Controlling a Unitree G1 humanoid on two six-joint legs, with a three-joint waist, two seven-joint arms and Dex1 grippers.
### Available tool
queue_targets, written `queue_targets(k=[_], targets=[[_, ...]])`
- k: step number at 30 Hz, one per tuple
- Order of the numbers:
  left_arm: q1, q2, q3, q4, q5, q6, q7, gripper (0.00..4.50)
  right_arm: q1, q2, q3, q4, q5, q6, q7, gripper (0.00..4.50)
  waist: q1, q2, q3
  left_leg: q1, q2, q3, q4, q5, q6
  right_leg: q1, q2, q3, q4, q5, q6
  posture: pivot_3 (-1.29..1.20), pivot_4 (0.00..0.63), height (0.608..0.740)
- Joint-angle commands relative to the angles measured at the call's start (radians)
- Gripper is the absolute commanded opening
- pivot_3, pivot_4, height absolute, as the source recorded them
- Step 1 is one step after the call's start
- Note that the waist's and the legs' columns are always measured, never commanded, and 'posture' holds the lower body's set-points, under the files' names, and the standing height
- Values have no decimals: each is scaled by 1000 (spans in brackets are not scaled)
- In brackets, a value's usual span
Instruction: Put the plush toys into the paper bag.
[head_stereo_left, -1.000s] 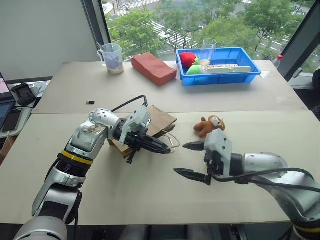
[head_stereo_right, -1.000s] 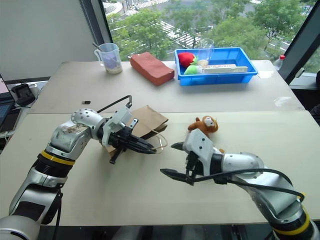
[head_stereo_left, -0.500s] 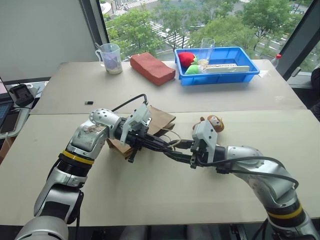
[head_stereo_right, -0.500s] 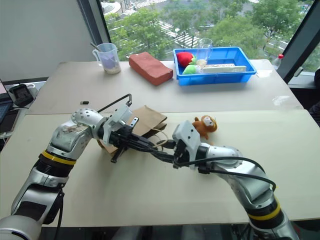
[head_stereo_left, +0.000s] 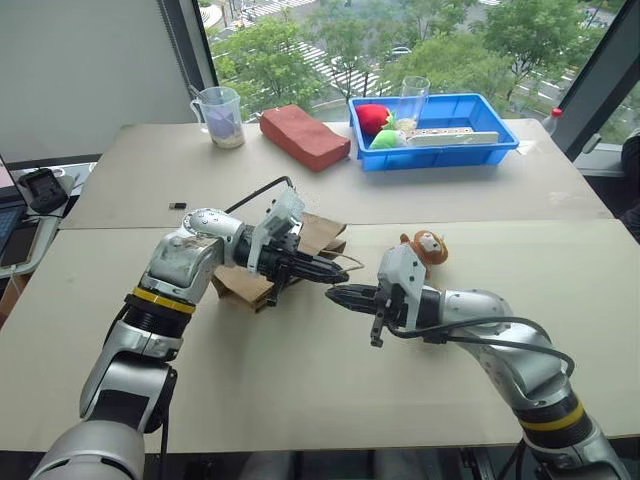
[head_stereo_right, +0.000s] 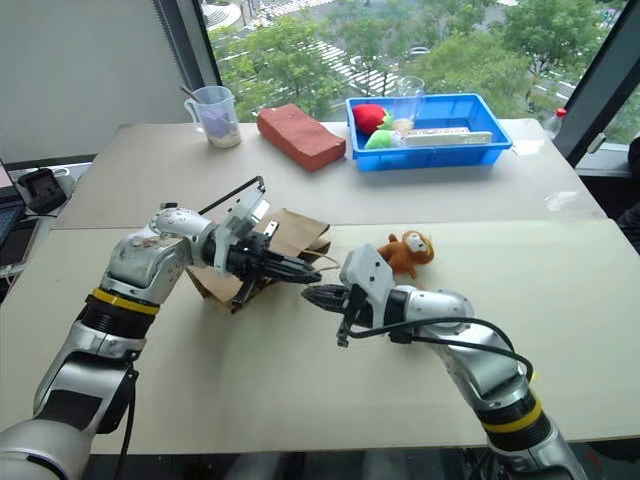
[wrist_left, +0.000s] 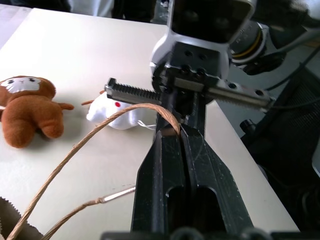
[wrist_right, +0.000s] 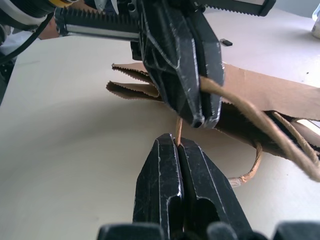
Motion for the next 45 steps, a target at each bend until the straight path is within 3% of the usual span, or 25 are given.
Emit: queue_targets(k=[1,11,18,24,29,37,41,44,45], targets=[[-83,20,112,15,-46,10,29,0,22,-11,48,87,-75,-39,26,20,0,-1,0,0,0,0,0,0,0,0,0,0,1,0,0,0,150,740],[-65,29,125,-15,-32,4,62,0,-12,36,56,157,-123,-77,50,20,-2,0,0,-1,0,-1,0,1,-1,-1,0,0,1,0,0,0,150,740],[-125,63,183,74,-15,-38,103,0,29,-96,143,184,-255,-79,125,20,1,0,0,-1,-1,-1,0,1,-1,-1,0,0,1,0,0,0,150,740],[-93,77,146,31,0,-75,56,0,30,-44,66,135,-159,1,105,20,0,0,0,0,0,-1,0,1,-1,0,0,0,1,0,0,0,150,740],[-61,69,125,5,16,-113,42,0,27,-26,-19,54,-49,98,120,1674,0,0,0,-1,0,-1,0,1,-1,-1,0,0,1,0,0,0,150,740],[-47,64,98,12,35,-161,13,0,31,-101,-195,-152,180,313,111,4395,3,0,0,-2,0,-1,0,0,-1,-1,0,0,1,0,0,0,150,740],[-52,55,102,7,29,-154,9,0,13,-73,-309,-187,319,436,25,4460,2,-1,0,-2,0,-1,0,0,-1,-1,0,0,0,0,0,0,150,740],[-57,44,112,2,17,-138,13,0,-14,-7,-319,-167,344,470,-74,4460,1,-1,0,-2,0,-1,0,0,-1,-1,0,0,1,0,-1,0,150,740],[-60,41,117,2,10,-129,14,0,-20,18,-299,-152,323,452,-97,4216,0,0,0,-1,0,-1,0,0,-1,-1,0,0,1,0,-1,0,150,740]])
